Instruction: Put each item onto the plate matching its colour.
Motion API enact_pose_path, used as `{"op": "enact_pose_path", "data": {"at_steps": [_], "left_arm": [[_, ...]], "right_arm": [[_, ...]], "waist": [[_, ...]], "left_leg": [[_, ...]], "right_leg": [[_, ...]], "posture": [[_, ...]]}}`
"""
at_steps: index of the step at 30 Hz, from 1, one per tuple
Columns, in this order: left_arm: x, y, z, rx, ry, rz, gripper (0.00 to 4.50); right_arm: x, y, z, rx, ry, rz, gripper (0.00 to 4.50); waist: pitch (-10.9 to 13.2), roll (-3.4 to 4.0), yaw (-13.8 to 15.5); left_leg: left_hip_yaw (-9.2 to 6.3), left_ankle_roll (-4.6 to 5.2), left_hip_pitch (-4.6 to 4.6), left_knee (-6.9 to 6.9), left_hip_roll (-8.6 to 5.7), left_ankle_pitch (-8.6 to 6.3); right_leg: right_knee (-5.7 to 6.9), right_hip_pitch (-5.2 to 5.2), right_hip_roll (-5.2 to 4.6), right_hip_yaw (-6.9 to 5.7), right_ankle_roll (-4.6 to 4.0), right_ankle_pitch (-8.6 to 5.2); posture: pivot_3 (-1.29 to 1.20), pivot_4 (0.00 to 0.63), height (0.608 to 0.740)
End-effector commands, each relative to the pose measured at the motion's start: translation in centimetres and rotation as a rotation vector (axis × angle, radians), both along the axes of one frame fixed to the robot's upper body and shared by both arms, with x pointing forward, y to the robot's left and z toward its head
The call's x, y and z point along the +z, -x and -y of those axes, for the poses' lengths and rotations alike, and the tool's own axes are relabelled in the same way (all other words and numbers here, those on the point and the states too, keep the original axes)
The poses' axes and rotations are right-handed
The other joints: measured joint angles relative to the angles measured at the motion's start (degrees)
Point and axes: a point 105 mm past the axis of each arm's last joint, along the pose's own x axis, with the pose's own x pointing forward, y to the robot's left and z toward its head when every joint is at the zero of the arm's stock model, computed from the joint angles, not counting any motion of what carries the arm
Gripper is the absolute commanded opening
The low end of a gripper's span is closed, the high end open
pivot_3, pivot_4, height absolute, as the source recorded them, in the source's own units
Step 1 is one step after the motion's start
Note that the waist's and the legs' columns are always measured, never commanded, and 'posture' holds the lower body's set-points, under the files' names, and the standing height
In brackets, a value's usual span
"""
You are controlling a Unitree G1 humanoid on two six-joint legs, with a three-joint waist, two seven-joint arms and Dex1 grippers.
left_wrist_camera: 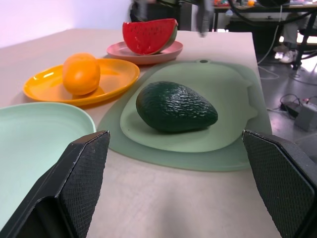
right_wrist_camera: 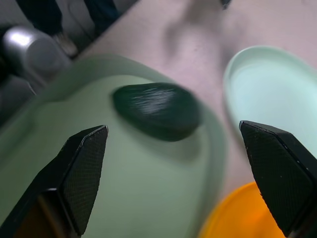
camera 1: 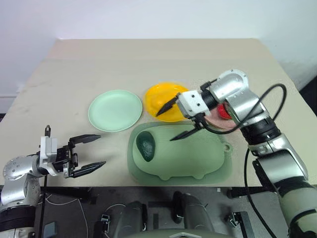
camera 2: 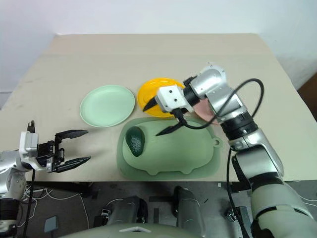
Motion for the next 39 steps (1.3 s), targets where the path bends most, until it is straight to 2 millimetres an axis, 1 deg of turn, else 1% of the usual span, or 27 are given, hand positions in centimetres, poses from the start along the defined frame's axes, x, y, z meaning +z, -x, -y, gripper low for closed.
{"op": "enact_pose_path", "data": {"at_steps": [1, 4, 7, 9, 12, 15, 17, 21, 25, 28, 34, 39], "left_arm": [[1.1, -0.9, 1.0, -0.046, -0.023, 0.045, 4.50], [1.4, -2.0, 2.0, -0.089, -0.034, 0.059, 4.50], [1.6, -2.8, 2.9, -0.152, -0.042, 0.063, 4.50], [1.7, -3.5, 3.5, -0.186, -0.057, 0.059, 4.50], [1.9, -4.5, 4.3, -0.232, -0.089, 0.051, 4.50], [2.3, -5.8, 5.6, -0.293, -0.117, 0.040, 4.50], [2.3, -6.5, 6.3, -0.325, -0.147, 0.036, 4.50], [2.2, -7.8, 8.6, -0.404, -0.205, 0.023, 4.50], [1.4, -8.2, 10.2, -0.472, -0.269, -0.005, 4.50], [0.7, -8.1, 11.2, -0.523, -0.314, -0.019, 4.50], [-0.4, -7.8, 12.5, -0.602, -0.390, -0.028, 4.50], [-0.4, -7.7, 12.7, -0.623, -0.399, -0.026, 4.50]], "right_arm": [[1.7, 1.1, 1.7, -0.068, -0.097, -0.025, 4.48], [1.4, 1.7, 4.1, -0.202, -0.172, -0.108, 4.48], [1.4, 2.2, 6.4, -0.332, -0.264, -0.165, 4.48], [0.7, 2.7, 7.9, -0.412, -0.267, -0.184, 4.48], [-0.1, 3.8, 9.4, -0.491, -0.264, -0.233, 4.48], [-1.1, 5.3, 10.6, -0.571, -0.271, -0.295, 4.48], [-1.5, 5.8, 11.0, -0.613, -0.279, -0.305, 4.48], [-2.0, 6.6, 11.1, -0.703, -0.321, -0.316, 4.48], [-2.3, 7.4, 11.2, -0.759, -0.337, -0.318, 4.48], [-2.5, 7.7, 11.6, -0.803, -0.341, -0.317, 4.48], [-2.7, 8.4, 11.7, -0.843, -0.348, -0.321, 4.48], [-2.9, 8.6, 11.9, -0.861, -0.344, -0.323, 4.48]], "waist": [[0.00, -0.01, -0.11], [0.00, -0.01, -0.14], [0.01, -0.03, -0.15], [0.01, -0.03, -0.13], [0.02, -0.04, -0.13], [0.04, -0.09, 0.01], [0.03, -0.12, 0.10], [0.04, -0.14, 0.56], [0.07, -0.20, 1.09], [0.16, -0.34, 1.13], [0.28, -0.55, 1.17], [0.33, -0.64, 1.13]], "left_leg": [[0.00, 0.00, 0.02, 0.01, 0.00, 0.00], [-0.05, 0.25, 0.04, -0.01, 0.01, -0.14], [-0.02, 0.25, 0.04, -0.01, 0.01, -0.14], [-0.01, 0.26, 0.04, -0.01, 0.00, -0.14], [-0.03, 0.27, 0.05, -0.01, 0.00, -0.15], [-0.07, 0.27, 0.06, -0.01, 0.00, -0.15], [-0.11, 0.27, 0.08, 0.00, -0.01, -0.15], [-0.17, 0.31, 0.13, 0.02, -0.03, -0.17], [-0.19, 0.32, 0.11, 0.02, -0.03, -0.17], [-0.23, 0.33, 0.09, 0.05, -0.04, -0.18], [-0.28, 0.36, 0.06, 0.09, -0.04, -0.19], [-0.29, 0.39, 0.07, 0.10, -0.04, -0.21]], "right_leg": [[0.01, 0.00, 0.01, 0.00, 0.00, 0.00], [0.02, 0.02, 0.06, -0.02, -0.01, -0.01], [0.00, 0.02, 0.07, -0.02, -0.01, -0.01], [-0.01, 0.03, 0.06, -0.02, 0.00, 0.00], [-0.01, 0.04, 0.07, -0.01, 0.00, 0.00], [-0.01, 0.04, 0.08, 0.00, 0.00, -0.01], [-0.03, 0.09, 0.09, -0.01, 0.00, -0.01], [-0.04, 0.13, 0.08, 0.04, 0.01, -0.01], [-0.06, 0.13, 0.11, 0.05, 0.01, -0.02], [-0.08, 0.13, 0.11, 0.05, 0.01, -0.02], [-0.10, 0.14, 0.11, 0.07, 0.02, -0.04], [-0.12, 0.16, 0.11, 0.08, 0.04, -0.05]], "posture": [[0.00, 0.150, 0.733], [0.00, 0.150, 0.733], [0.00, 0.150, 0.733], [0.00, 0.150, 0.733], [0.00, 0.150, 0.733], [0.00, 0.150, 0.733], [0.00, 0.150, 0.733], [0.00, 0.150, 0.733], [0.00, 0.150, 0.733], [0.00, 0.150, 0.733], [0.00, 0.150, 0.733], [0.00, 0.150, 0.733]]}}
